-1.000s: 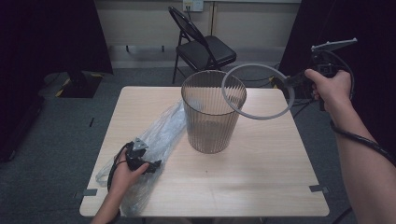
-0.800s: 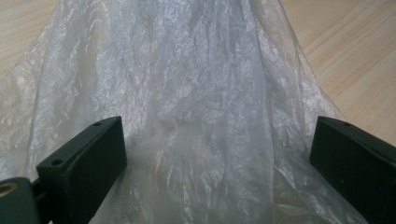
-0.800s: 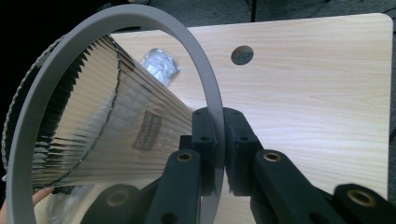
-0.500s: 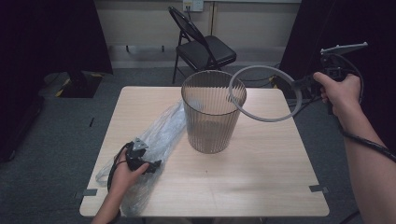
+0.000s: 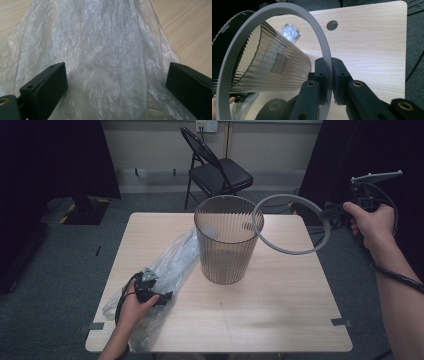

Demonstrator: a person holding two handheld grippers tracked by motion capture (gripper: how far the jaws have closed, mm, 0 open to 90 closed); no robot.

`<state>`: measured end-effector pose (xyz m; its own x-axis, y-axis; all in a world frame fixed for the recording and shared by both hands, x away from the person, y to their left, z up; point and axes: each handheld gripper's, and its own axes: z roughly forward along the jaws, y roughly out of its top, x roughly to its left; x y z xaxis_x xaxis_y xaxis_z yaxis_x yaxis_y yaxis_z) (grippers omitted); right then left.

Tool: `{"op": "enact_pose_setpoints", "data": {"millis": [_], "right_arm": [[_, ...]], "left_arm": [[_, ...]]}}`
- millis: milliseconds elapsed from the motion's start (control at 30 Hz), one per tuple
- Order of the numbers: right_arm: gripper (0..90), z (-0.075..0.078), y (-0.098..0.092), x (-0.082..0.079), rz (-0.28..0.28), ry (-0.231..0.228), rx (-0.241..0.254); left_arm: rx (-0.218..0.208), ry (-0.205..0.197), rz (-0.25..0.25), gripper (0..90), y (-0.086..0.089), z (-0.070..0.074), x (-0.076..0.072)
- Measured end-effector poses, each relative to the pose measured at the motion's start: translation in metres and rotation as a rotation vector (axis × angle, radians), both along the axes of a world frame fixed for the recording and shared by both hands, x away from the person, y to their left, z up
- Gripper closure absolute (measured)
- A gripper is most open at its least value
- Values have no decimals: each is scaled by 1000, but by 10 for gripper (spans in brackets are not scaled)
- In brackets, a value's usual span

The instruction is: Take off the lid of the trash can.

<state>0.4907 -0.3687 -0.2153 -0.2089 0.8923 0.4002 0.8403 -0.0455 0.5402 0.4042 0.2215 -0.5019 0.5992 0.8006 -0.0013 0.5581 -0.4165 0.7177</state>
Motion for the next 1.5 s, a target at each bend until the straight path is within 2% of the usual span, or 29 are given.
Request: {"op": "enact_pose_setpoints", "data": {"millis": [533,900,1167,1500], "right_arm": [[843,-7,-24,-8,-35,5,-4],[842,-20,-36,-10,-49,22,-2],[843,-36,-52,-15,-65,37,-6],[842,-61,-51,-18,-37,58,-10]], "left_arm": [[0,0,0,30,0,0,0],[0,0,1,30,0,0,0],[-3,1,1,30,0,0,0],[0,-1,1,30,0,0,0]]}}
